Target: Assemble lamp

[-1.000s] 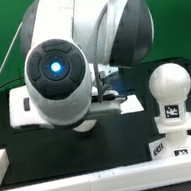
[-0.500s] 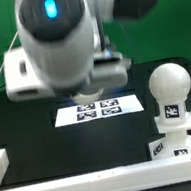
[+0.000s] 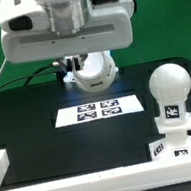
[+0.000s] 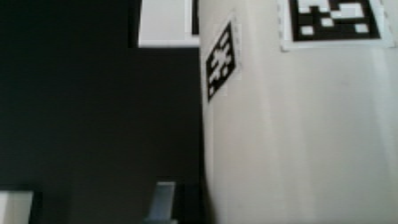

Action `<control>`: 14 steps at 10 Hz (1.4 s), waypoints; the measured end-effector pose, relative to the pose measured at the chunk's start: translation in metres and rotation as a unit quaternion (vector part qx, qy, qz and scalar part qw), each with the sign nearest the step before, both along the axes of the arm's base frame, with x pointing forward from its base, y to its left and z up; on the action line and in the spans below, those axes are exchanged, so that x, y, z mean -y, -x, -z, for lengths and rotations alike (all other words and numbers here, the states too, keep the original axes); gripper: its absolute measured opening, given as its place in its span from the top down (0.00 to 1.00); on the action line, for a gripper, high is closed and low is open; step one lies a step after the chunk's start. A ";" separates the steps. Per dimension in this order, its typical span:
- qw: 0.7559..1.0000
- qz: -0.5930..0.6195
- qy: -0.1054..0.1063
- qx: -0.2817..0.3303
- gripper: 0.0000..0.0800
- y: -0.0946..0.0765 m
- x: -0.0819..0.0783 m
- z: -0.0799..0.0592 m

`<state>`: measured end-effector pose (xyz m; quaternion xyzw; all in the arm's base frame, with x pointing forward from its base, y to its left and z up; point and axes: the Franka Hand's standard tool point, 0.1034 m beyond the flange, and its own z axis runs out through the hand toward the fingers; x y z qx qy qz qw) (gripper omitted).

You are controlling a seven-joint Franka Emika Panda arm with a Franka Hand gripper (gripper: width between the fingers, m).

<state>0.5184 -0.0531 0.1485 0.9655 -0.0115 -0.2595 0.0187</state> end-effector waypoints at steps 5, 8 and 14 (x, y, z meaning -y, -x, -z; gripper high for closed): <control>0.971 -0.063 -0.019 0.231 0.94 -0.064 -0.032 -0.080; 0.939 -0.062 -0.013 0.338 0.94 -0.076 -0.028 -0.081; 0.832 -0.070 -0.007 0.550 0.94 -0.123 -0.070 -0.121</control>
Offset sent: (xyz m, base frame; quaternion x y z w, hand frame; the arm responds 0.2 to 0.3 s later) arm 0.0627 0.0232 0.0783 -0.0726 0.3405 -0.1127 0.9306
